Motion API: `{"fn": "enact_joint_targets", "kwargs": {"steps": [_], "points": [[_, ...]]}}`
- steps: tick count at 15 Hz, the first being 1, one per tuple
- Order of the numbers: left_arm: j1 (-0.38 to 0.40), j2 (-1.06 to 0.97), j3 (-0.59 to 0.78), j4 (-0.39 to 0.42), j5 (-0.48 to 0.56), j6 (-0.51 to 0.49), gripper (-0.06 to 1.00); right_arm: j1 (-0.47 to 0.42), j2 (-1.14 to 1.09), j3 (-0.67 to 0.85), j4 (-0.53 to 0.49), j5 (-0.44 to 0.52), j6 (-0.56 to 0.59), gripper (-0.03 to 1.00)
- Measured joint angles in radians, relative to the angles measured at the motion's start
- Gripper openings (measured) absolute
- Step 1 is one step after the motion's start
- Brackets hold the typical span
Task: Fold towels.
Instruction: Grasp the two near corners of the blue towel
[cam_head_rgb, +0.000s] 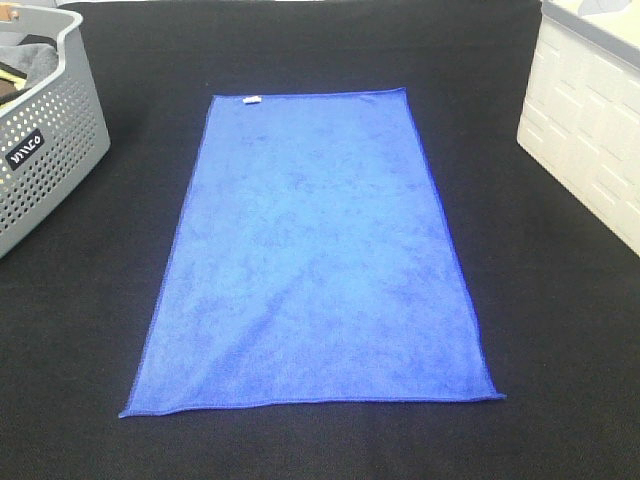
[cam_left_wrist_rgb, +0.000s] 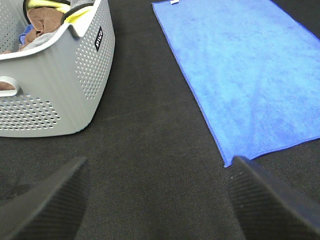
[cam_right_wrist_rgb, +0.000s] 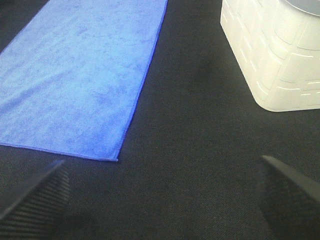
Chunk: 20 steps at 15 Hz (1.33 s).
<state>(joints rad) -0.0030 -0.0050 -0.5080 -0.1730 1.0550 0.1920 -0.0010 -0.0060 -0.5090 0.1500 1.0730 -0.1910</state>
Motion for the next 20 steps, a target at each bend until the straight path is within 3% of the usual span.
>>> {"fn": "enact_joint_targets", "kwargs": {"steps": [20], "points": [[0.000,0.000,0.000,0.000,0.000,0.000,0.73,0.000,0.000,0.000,0.000,0.000,0.000,0.94]]}}
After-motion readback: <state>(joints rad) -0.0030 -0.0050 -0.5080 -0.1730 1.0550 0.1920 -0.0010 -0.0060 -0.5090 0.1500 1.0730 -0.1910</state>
